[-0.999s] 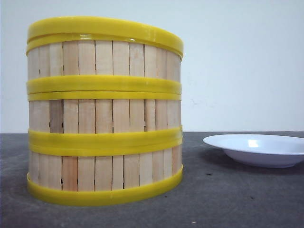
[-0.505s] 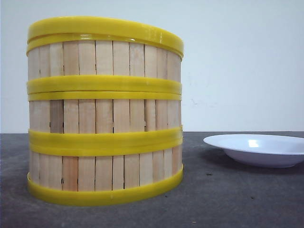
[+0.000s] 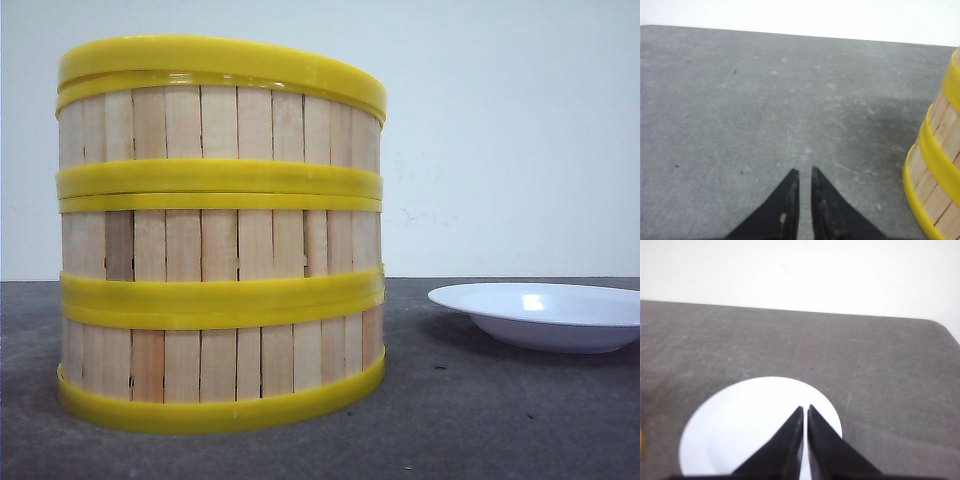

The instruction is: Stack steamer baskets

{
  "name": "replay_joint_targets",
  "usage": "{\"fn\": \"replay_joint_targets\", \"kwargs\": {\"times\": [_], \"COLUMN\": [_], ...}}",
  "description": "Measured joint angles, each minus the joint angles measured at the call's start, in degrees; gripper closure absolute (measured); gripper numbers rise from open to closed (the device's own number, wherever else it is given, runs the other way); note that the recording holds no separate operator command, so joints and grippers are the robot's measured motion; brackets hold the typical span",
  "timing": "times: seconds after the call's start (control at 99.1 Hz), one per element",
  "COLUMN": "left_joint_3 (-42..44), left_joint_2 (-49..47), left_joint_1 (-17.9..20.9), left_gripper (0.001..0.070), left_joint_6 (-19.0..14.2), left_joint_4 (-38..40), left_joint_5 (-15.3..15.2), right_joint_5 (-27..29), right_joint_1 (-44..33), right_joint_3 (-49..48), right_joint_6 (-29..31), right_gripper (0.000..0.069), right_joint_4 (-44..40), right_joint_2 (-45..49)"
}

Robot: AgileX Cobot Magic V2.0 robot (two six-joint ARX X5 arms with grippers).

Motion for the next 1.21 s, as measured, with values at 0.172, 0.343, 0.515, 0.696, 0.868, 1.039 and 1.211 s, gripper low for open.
{"fn": "replay_joint_targets", "kwargs": {"times": [0.172,0.343,0.515,0.696,0.868,1.039,1.211], "left_joint_3": [0.0,0.0,0.0,0.0,0.0,0.0,0.0], "left_joint_2": [0.02,0.02,0.0,0.0,0.0,0.02,0.02], "left_joint_1": [0.02,0.02,0.02,0.02,0.02,0.0,0.02], "left_gripper": [0.0695,0.0695,0.0695,0.0695,0.0695,0.0695,0.0695], "left_joint_6": [0.0,0.0,0.0,0.0,0.0,0.0,0.0], "left_joint_4": [0.0,0.0,0.0,0.0,0.0,0.0,0.0], "left_joint_5": [0.0,-0.02,0.0,0.0,0.0,0.0,0.0], "right_joint_5": [0.11,0.13,0.09,-0.02,0.0,0.0,0.0], "right_joint_1": [0.0,0.0,0.0,0.0,0.0,0.0,0.0], "right_joint_3": [-14.91,-20.59,-21.27,-21.27,-21.27,-21.29,-21.29], "right_joint_6": [0.42,1.62,1.95,1.97,1.97,1.97,1.97], "right_gripper": [0.0684,0.0684,0.0684,0.0684,0.0685,0.0685,0.0685], "right_joint_4": [1.05,2.23,3.5,3.52,3.82,3.82,3.82], "right_joint_2": [-12.55,-19.15,-19.06,-19.06,-19.06,-19.06,-19.06]}}
